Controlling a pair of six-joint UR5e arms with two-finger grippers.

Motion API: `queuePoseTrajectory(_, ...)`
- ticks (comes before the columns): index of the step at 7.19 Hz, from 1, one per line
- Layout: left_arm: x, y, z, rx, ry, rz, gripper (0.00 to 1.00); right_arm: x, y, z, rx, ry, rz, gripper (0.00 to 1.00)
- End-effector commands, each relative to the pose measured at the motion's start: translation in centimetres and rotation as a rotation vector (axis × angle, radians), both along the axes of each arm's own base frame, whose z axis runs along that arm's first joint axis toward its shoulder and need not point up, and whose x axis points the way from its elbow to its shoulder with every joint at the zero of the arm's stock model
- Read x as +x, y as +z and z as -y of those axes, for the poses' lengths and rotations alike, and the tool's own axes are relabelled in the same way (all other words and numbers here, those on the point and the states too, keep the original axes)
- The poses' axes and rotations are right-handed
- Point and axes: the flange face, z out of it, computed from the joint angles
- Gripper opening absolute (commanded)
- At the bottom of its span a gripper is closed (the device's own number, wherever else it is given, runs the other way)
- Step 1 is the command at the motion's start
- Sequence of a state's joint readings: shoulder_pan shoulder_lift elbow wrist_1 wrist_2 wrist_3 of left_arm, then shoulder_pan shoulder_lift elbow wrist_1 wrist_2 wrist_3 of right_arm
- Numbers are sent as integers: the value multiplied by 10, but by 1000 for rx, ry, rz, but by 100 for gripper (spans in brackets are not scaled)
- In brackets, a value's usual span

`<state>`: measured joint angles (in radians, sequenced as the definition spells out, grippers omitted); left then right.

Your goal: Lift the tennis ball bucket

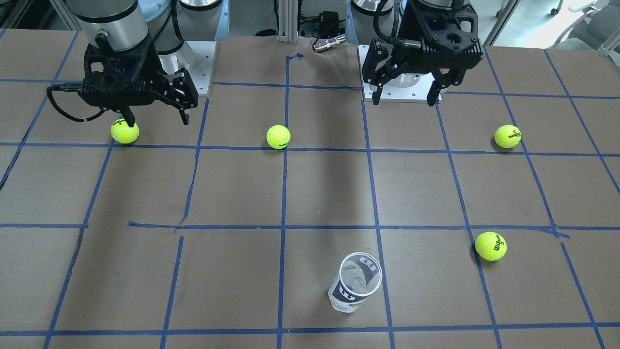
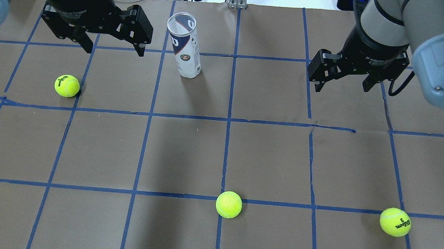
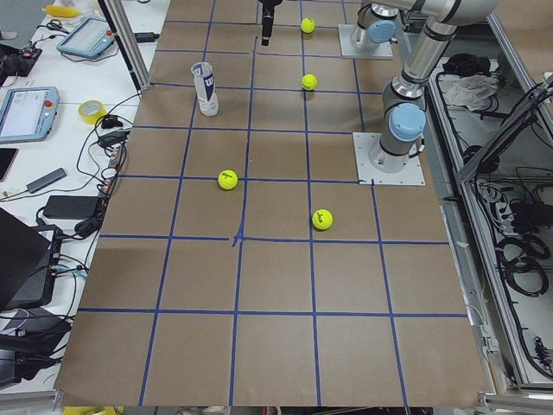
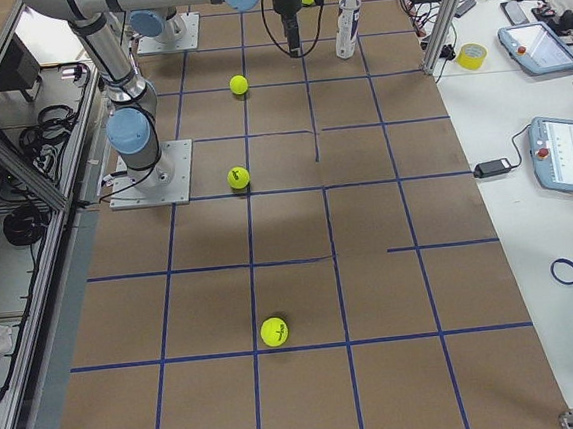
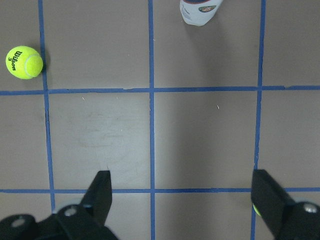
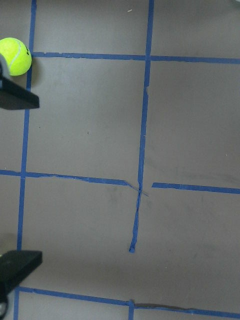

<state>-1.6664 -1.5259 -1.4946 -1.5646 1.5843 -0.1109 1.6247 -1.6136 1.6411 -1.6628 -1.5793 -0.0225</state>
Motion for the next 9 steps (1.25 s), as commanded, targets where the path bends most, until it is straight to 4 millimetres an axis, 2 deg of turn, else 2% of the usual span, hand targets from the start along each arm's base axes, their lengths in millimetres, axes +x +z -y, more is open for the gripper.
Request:
queuePoseTrajectory(1, 4, 19, 25, -19, 15, -6, 100, 0, -2, 1, 3, 11, -2, 100)
queuePoseTrajectory(2, 4, 20, 36, -21, 15, -3, 100, -1, 2, 8, -7, 13, 2, 100)
queuePoseTrajectory(4, 1, 7, 30, -21, 7, 6, 100, 0, 5, 27, -17, 17, 2, 100)
queuePoseTrajectory(5, 3, -16, 32, 27, 13, 6, 100, 0, 3, 27, -12, 16, -1, 100)
queuePoseTrajectory(6, 3, -25, 28, 39, 12, 14, 100, 0, 3, 26, -9, 15, -3, 100)
queuePoseTrajectory(7, 2, -30, 31, 44, 14, 5, 100, 0, 5, 25, -14, 16, 0, 100)
queuePoseTrajectory(9, 2, -27, 28, 38, 14, 3, 100, 0, 8, 28, -24, 15, -2, 100)
